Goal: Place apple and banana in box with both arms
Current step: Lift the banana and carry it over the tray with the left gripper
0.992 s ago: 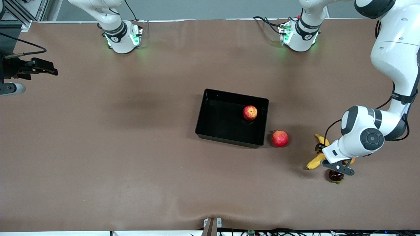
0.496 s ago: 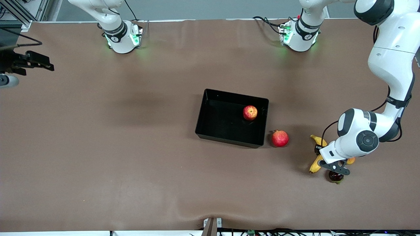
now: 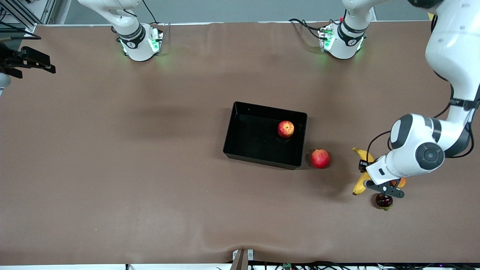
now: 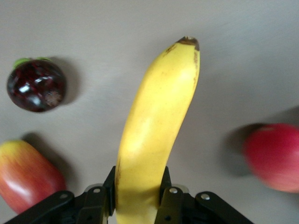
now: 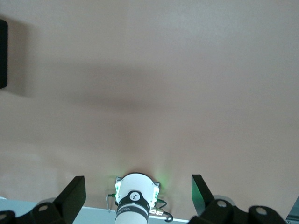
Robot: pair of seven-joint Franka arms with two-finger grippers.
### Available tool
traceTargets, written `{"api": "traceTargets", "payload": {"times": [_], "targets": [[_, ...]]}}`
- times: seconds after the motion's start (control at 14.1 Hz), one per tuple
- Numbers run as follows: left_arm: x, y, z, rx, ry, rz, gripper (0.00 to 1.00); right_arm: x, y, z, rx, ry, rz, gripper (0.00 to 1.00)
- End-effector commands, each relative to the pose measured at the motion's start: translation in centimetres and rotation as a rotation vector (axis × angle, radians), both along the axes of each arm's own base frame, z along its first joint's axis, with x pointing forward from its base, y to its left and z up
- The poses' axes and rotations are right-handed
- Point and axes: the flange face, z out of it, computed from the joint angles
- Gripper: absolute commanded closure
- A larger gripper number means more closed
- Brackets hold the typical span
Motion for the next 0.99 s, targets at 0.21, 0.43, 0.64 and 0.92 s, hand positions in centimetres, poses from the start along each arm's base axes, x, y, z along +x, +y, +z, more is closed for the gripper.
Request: {"api": "traceTargets", "payload": {"times": [0.21, 0.43, 0.64, 0.92], "targets": [[-3.8, -13.7, 5.3, -0.071, 0.032, 0.327, 1.00, 0.8, -0.6, 0.4, -0.022, -0.078, -0.024, 0.00], [-5.9, -20.9, 6.0, -0.066, 0.036, 0.460, 1.00, 2.0, -1.4, 0.0, -0.071, -0.123, -0.048, 0.00], [-8.7, -28.1, 5.4, -0.067, 0.062, 0.551, 1.00, 2.1, -0.9, -0.8, -0.082, -0.112, -0.119, 0.00], [-12.2, -34.4, 2.8, -0.055, 0.090, 0.590, 1.00, 2.8, -0.6, -1.2, -0.091, -0.157, -0.214, 0.00]]}}
